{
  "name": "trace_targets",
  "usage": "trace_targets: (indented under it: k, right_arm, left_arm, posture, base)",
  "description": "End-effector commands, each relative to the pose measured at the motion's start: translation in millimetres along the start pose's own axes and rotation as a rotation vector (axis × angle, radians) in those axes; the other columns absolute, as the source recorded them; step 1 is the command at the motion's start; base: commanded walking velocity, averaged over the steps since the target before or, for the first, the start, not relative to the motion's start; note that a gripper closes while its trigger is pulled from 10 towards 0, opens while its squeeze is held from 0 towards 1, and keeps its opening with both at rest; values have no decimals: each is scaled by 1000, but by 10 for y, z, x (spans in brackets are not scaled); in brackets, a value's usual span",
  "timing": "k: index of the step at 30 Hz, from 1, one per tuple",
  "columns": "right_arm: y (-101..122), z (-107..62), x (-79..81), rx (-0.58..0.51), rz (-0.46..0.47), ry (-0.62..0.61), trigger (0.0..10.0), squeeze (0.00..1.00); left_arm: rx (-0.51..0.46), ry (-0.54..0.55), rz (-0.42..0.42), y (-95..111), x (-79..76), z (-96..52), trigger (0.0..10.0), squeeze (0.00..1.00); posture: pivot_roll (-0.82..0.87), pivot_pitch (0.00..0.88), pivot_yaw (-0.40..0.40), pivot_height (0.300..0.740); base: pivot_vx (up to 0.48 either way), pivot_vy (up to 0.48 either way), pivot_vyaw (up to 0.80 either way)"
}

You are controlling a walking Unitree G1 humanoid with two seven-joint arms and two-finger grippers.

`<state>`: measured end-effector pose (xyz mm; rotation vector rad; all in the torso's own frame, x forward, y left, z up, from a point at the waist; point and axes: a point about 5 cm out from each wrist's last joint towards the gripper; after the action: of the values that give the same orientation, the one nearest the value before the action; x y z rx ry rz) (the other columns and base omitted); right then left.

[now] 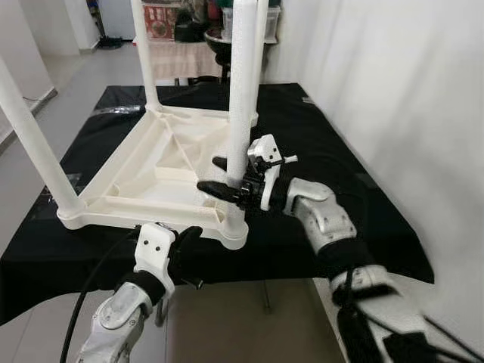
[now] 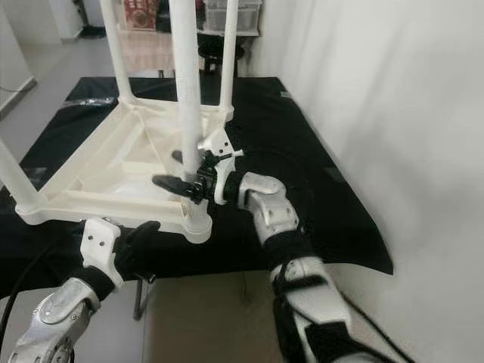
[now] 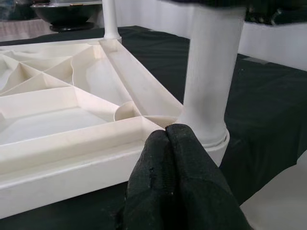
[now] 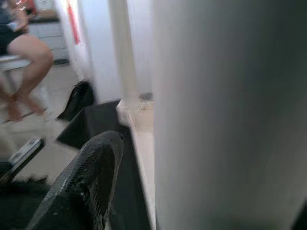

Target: Building children table

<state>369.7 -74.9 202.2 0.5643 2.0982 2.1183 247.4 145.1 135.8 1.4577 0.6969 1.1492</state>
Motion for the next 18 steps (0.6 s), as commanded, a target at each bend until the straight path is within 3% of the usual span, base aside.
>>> trace_targets:
  k: [1,4,5,7,8,15,17,18]
  right_arm:
    - [2,14,7,14,-9,24,10000,0]
    - [-15,-4,-42,42,51,44,10000,0]
    - [-34,6,-65,41,76,23,1373,0]
    - [-34,6,-65,41,76,23,1373,0]
    - [-48,8,-82,42,95,16,0,0]
    - [-120,-68,-127,54,116,-9,0,0]
    - [-162,-168,-180,50,106,-66,0,0]
    - [-230,-305,-242,36,100,-179,0,0]
  left_arm:
    - [13,-1,10,-30,-7,-13,10000,0]
    - [18,18,38,-30,-9,-39,10000,0]
    - [20,31,59,-23,-11,-60,10000,0]
    - [20,31,59,-23,-11,-60,10000,0]
    - [21,42,75,-17,-14,-77,10000,0]
    - [19,58,89,0,-26,-133,10000,0]
    - [17,66,90,8,-30,-154,10000,0]
    - [14,75,90,15,-21,-163,10000,0]
  posture:
    - [112,0,-69,740]
    - [118,0,-73,740]
    - [130,0,-73,740]
    - [130,0,-73,740]
    - [130,0,-73,740]
    - [122,0,-73,740]
    - [116,0,-75,740]
    - [96,0,-69,740]
  base:
    - [0,0,0]
    - [0,0,0]
    - [0,0,0]
    - [0,0,0]
    - [0,0,0]
    - [0,0,0]
    - [0,0,0]
    - [0,0,0]
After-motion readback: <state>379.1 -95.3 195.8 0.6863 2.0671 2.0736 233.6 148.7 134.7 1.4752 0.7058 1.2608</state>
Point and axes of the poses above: a point about 5 cm out from each wrist's last joint towards the gripper, its own z axis pointing out of the wrist towards the gripper, its own y axis along the axis of the wrist's last joint, x = y × z, and after that the axes turned 13 degrees about z, right-handed
